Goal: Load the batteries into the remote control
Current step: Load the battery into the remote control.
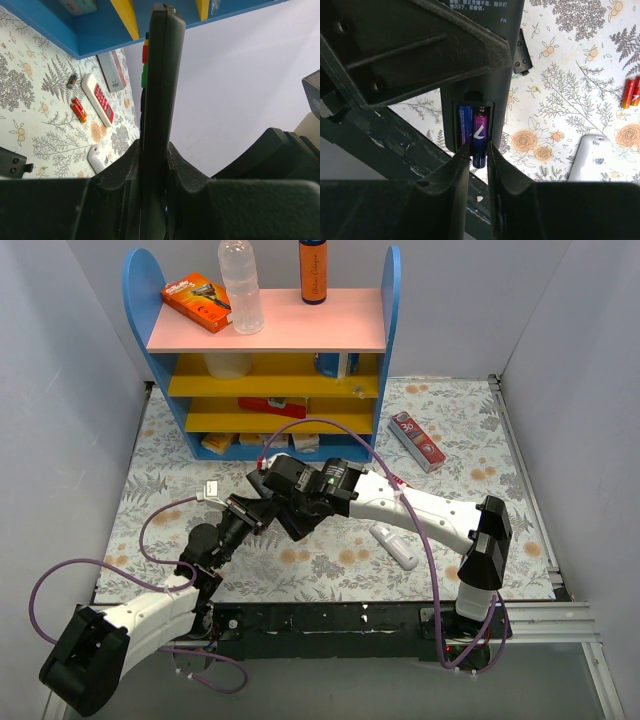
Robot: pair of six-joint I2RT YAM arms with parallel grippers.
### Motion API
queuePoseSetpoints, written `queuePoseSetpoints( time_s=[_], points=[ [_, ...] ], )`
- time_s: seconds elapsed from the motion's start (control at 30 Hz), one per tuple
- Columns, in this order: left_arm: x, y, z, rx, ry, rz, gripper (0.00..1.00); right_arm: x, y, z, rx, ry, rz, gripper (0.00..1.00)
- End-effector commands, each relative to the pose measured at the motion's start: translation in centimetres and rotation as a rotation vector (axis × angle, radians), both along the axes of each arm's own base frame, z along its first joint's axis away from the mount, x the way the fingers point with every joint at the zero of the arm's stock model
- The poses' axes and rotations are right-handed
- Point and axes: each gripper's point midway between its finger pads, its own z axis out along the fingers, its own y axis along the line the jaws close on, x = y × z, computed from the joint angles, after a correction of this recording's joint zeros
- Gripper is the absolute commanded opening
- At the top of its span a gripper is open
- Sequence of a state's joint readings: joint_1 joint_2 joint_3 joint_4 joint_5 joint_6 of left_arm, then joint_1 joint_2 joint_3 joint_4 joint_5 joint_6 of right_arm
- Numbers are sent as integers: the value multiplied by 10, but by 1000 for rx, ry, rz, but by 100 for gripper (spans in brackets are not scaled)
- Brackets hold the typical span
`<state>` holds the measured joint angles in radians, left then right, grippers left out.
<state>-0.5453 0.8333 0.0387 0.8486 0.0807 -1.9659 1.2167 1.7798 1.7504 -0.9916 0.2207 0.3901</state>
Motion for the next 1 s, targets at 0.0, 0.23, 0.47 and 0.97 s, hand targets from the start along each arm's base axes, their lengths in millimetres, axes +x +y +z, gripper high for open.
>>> queuePoseSetpoints(
  time_s=[0.0, 0.23, 0.47, 0.97],
  points=[
    [-14, 9, -33, -75, 133, 7, 0, 7, 17, 15, 71, -23, 5, 27],
    [-13, 10, -38, -84, 159, 10, 0, 10, 18, 21, 86, -40, 2, 32],
    [-15, 9, -42, -108, 201, 1, 0, 20, 19, 49, 138, -120, 10, 42],
    [-23, 3, -26, -127, 177, -59, 0, -18, -20, 104, 449, -523, 662, 67]
  ],
)
